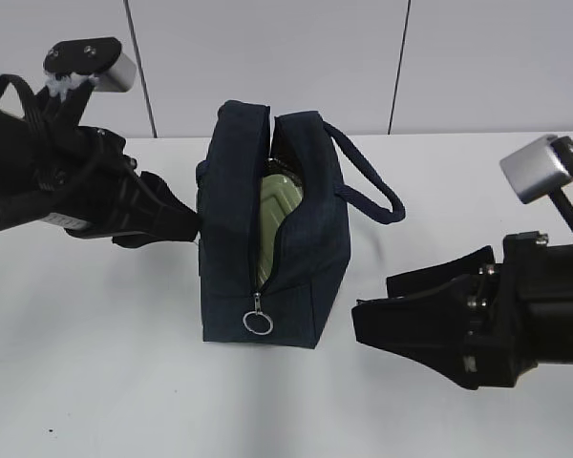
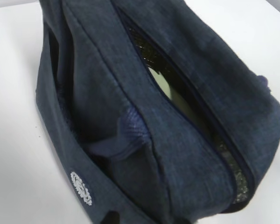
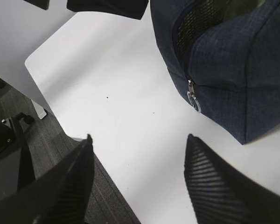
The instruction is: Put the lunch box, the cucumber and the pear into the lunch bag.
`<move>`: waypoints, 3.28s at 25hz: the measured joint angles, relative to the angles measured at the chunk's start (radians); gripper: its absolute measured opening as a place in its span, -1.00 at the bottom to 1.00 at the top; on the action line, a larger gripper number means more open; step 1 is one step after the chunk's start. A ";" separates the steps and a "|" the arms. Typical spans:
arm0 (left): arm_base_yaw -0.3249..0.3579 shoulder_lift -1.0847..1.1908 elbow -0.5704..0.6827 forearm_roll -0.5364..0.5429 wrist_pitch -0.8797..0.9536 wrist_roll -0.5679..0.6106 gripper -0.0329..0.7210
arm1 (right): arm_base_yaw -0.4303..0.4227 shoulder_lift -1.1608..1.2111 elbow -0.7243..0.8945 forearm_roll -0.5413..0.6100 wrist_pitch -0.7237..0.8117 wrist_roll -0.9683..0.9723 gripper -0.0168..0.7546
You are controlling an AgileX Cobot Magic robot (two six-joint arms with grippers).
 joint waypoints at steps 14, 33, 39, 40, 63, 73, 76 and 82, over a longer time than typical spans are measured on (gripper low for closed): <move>0.000 -0.010 0.000 -0.139 0.035 0.019 -0.29 | 0.000 0.027 0.000 0.044 -0.008 -0.018 0.28; 0.000 0.091 0.000 -0.338 -0.014 0.156 -0.64 | 0.000 0.329 -0.004 0.172 0.083 -0.394 0.28; 0.000 0.091 0.000 -0.347 -0.014 0.166 -0.94 | 0.000 0.413 -0.042 0.178 0.094 -0.533 0.28; 0.000 0.091 0.000 -0.348 -0.014 0.166 -0.94 | 0.000 0.424 -0.050 0.178 0.098 -0.560 0.28; 0.000 0.091 0.000 -0.400 -0.013 0.166 -0.94 | 0.044 0.758 -0.303 0.185 0.104 -0.838 0.14; 0.000 0.091 0.000 -0.403 -0.006 0.166 -0.94 | 0.044 0.765 -0.325 0.185 0.055 -0.882 0.10; 0.000 0.091 0.000 -0.404 -0.005 0.166 -0.94 | 0.044 0.765 -0.325 0.185 0.064 -0.884 0.10; 0.000 0.091 0.000 -0.405 -0.002 0.166 -0.94 | 0.050 0.795 -0.326 0.185 0.128 -0.886 0.10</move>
